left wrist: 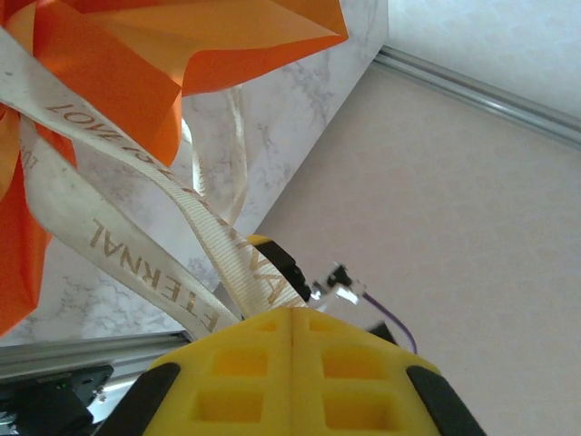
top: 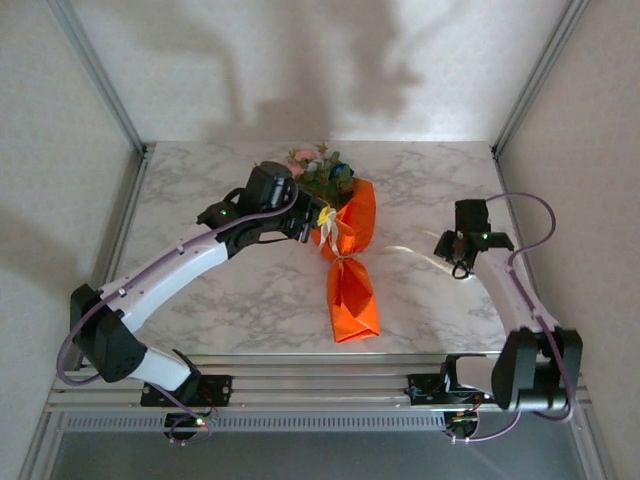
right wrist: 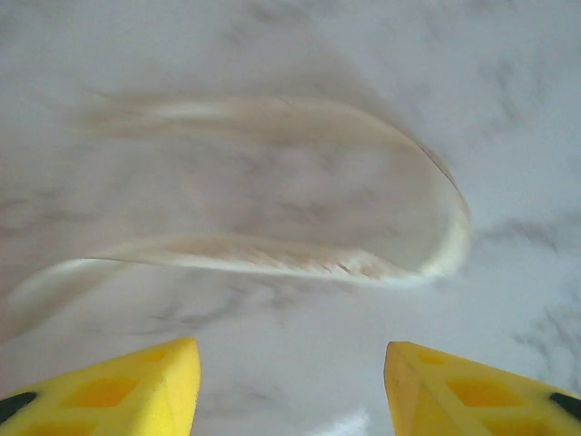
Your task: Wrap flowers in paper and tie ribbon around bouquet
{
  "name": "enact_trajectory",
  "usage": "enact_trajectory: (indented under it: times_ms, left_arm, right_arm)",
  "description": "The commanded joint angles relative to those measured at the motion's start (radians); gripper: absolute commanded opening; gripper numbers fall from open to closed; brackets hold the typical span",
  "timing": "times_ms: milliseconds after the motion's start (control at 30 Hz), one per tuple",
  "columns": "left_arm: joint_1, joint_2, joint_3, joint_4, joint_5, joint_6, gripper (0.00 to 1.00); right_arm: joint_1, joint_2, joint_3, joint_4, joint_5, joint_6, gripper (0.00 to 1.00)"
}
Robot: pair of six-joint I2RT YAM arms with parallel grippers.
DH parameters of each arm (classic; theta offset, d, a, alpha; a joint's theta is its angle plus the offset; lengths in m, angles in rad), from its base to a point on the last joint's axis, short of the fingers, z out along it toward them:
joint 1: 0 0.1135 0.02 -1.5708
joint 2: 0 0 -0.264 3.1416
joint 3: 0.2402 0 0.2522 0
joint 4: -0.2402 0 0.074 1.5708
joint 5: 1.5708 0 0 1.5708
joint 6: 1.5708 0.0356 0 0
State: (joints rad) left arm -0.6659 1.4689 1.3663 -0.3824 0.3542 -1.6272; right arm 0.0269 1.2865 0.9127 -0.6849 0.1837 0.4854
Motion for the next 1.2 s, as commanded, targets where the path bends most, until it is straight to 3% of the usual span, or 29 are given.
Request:
enact_trajectory:
  times_ms: [0,167,267,567,633,733,767,800,1167]
  left_arm:
    - [-0.008,0.042,0.049,0.013,0.054,0.064,0.0]
    - [-0.037,0.112,0.102,0.033,0.111,0.126,0.0]
    - [-0.059,0.181,0.171,0.006,0.132,0.174,0.0]
    - [-0.108,0.342,0.308,-0.016,0.175,0.259,0.0]
    - [-0.109,0.38,0.337,-0.026,0.176,0.279,0.0]
    - [-0.109,0.426,0.37,-0.023,0.178,0.291,0.0]
    - [-0.11,0.439,0.381,-0.025,0.177,0.295,0.0]
    - [-0.111,0.449,0.39,-0.027,0.177,0.297,0.0]
    - [-0.103,0.502,0.464,-0.054,0.161,0.347,0.0]
  right_arm:
    - [-0.038,0.11,0.066,-0.185,-0.038,0.155,0.56]
    - [-0.162,0.225,0.086,-0.162,-0.062,0.208,0.6]
    - [-0.237,0.259,0.081,-0.114,-0.151,0.248,0.62]
    - [-0.274,0.395,0.102,-0.027,-0.237,0.363,0.64]
    - [-0.276,0.421,0.102,-0.013,-0.245,0.385,0.57]
    - [-0.276,0.44,0.111,-0.019,-0.247,0.388,0.16]
    - [-0.275,0.43,0.111,-0.02,-0.238,0.381,0.05]
    - [-0.273,0.414,0.108,-0.029,-0.225,0.372,0.0]
    - [-0.085,0.015,0.031,-0.182,-0.099,0.267,0.0]
